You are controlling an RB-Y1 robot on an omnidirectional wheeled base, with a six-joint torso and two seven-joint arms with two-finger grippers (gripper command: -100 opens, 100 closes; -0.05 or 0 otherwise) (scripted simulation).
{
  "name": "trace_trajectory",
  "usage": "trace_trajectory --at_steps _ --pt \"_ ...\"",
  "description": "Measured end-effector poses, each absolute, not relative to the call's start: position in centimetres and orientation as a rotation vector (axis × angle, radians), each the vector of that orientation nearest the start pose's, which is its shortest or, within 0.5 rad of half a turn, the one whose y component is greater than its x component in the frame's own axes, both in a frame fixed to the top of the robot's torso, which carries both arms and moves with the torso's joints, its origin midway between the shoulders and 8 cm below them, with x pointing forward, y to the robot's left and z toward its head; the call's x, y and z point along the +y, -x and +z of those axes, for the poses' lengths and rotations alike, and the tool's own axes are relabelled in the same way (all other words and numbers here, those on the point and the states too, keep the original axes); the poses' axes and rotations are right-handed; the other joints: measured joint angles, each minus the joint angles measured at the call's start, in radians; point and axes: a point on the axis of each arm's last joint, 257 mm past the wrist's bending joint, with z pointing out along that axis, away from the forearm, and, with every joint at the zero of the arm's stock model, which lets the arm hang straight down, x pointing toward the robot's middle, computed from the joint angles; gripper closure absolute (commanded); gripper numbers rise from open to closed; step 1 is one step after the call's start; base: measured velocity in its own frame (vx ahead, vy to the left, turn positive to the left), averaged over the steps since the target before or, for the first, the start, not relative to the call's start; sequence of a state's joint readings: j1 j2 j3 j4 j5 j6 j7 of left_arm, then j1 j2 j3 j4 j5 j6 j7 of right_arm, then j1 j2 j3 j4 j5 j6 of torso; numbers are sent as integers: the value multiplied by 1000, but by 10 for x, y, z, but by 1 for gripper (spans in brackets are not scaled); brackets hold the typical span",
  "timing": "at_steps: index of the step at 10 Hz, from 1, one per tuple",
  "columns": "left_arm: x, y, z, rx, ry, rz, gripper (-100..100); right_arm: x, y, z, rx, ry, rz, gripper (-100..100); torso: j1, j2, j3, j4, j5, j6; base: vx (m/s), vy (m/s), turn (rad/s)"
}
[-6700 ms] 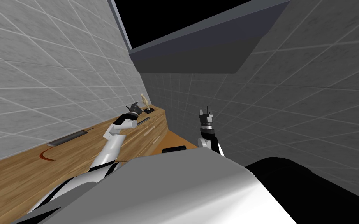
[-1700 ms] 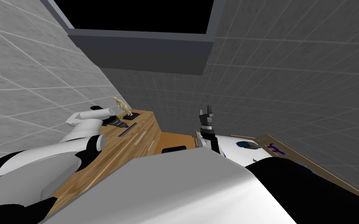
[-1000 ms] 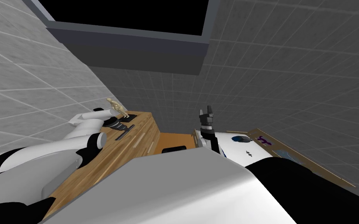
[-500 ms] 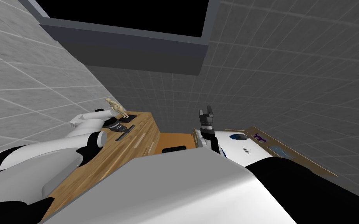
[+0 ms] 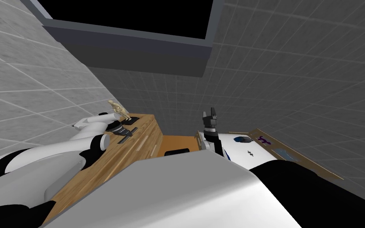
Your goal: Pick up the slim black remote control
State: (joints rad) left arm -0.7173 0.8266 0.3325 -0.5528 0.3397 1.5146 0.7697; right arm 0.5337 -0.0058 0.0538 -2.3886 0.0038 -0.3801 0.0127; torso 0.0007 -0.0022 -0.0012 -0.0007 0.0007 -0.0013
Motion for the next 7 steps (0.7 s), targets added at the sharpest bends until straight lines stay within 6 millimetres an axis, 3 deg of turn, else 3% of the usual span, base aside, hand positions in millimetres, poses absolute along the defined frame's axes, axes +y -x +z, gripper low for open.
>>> trace_trajectory --at_steps 1,2,6,7 --pt "583 -388 -314 294 3035 -15 -100 -264 -342 39 652 -688 1321 0 0 0 0 0 0 0 12 3 4" --pt "584 -388 -315 296 3032 -18 100 -264 -342 39 651 -688 1321 0 0 0 0 0 0 0 0 0 0" --pt "583 -388 -314 294 3035 -18 100 -264 -342 39 651 -688 1321 0 3 -1 -1 -1 2 0 0 0 0" --pt "583 -388 -314 294 3035 -18 0 -264 -342 39 651 -688 1321 0 3 -1 -1 -1 1 0 0 0 0"
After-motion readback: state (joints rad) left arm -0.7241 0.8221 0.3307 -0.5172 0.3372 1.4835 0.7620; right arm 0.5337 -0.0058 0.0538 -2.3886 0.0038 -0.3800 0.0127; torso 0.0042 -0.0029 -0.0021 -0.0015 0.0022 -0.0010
